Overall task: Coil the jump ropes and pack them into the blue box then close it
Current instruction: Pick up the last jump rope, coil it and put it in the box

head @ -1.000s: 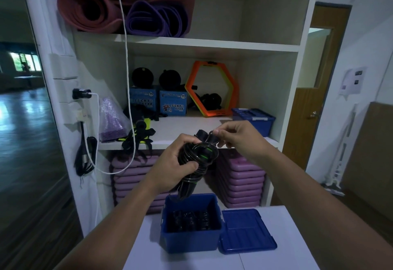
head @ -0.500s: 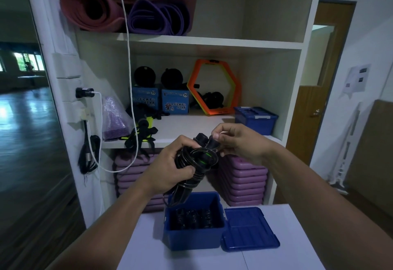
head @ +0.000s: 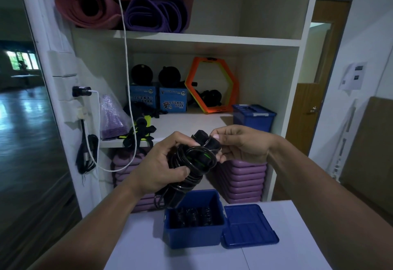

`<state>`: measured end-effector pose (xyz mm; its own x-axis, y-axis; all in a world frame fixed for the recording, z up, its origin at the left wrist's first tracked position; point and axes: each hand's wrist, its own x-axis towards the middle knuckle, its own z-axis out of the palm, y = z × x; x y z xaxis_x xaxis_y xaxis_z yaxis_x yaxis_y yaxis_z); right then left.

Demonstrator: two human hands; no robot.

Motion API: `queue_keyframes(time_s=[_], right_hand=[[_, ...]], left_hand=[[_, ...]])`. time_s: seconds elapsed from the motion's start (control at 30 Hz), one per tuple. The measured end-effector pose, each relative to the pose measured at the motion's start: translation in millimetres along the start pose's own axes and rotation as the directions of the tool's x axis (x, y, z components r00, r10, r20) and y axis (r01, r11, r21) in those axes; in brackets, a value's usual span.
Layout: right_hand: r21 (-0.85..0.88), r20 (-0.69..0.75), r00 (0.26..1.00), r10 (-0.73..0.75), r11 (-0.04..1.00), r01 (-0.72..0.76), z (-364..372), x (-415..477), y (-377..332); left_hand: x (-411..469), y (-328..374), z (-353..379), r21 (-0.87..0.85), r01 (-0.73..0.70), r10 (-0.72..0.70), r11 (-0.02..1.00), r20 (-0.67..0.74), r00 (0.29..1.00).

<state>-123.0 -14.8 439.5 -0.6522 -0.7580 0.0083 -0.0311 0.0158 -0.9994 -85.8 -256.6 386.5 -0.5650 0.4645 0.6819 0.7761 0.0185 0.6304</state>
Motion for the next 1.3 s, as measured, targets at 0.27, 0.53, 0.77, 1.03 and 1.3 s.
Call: queue_keyframes(time_s=[0.27,0.53,0.77,1.03,1.3], right_hand=[[-0.036,0.041,0.997,0.069,0.997,-0.067,9,10,1],[0.047,-0.531,0.847,-0.041,0.996,0.077,18,42,37],[0.264,-0.62,0.781,0.071,0.957,0.122,42,64,75],[0.237,-0.638,0.754,0.155,0.971,0.001,50,87,121],[0.169,-0.786,0.596,0.163,0.985,-0.046,32,97,173]], left_hand=[[6,5,-2,-0.078,-0.051,0.052,0.996,0.006,0.999],[15,-23,-3,-0.096,0.236,-0.251,0.967,-0.2,0.947],[-2,-64,-9,-0.38,0.532,-0.601,0.756,-0.083,0.795],[-42,-111,-4,-0.573,0.628,-0.81,0.526,-0.113,0.576],[-49,-154,6,-0.567,0.719,-0.904,0.402,-0.121,0.41]])
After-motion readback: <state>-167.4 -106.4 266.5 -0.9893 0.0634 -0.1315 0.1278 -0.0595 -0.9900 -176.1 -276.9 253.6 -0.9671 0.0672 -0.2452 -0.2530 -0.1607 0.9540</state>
